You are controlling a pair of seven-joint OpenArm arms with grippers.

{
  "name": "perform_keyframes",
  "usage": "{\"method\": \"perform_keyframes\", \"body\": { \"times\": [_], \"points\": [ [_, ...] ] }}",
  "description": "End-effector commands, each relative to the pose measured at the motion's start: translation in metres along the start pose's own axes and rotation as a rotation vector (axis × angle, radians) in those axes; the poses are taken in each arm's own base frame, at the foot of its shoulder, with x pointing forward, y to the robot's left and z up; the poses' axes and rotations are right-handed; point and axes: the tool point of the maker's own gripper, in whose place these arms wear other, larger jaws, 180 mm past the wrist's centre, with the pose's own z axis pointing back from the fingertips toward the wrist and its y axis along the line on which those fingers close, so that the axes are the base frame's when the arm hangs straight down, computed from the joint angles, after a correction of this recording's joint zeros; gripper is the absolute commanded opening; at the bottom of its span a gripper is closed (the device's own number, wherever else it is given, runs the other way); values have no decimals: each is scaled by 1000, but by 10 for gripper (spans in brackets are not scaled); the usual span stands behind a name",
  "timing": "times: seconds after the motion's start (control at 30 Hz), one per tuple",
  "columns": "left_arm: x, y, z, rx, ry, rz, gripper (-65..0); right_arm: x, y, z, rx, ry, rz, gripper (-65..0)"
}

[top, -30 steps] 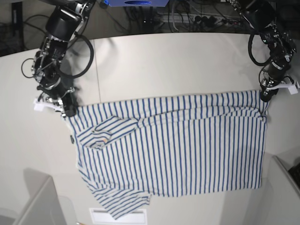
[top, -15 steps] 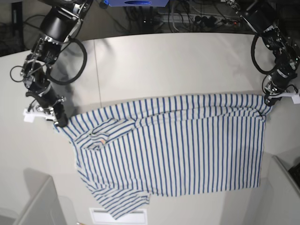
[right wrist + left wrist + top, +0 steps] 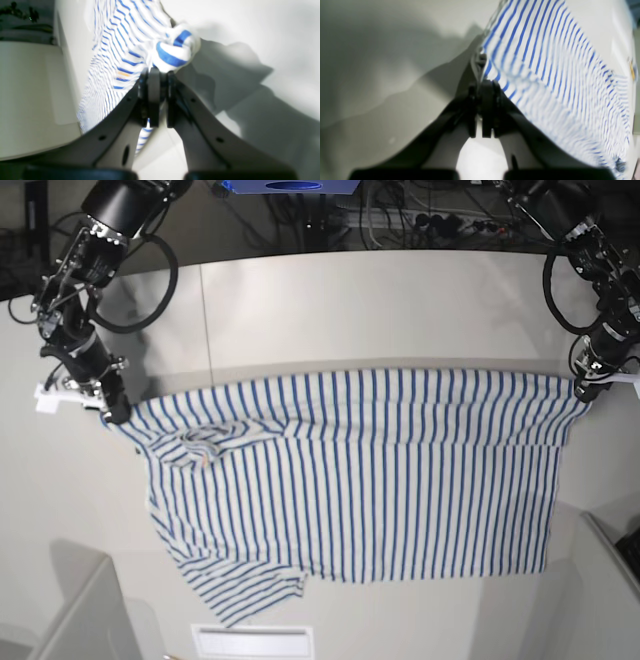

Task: Fold the T-shirt properly
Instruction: 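Open both grippers and raise them away from the shirt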

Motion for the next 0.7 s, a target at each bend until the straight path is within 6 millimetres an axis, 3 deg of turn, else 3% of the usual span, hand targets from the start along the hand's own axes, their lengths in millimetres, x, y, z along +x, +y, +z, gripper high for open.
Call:
{"method": "perform_keyframes", "body": {
  "times": [0.0,0.3,0.67],
  "points": [
    [20,-4,7,-13,-61,-21,-650,11,6,5,16,-29,15,-650],
    [-8,23,38,66,3,-107,-650,-9,-46,34,-99,9,4,-650],
    [-34,45,73,142,78,-198,-650,-37,-81,78,-201,53,44,-650]
  ]
}}
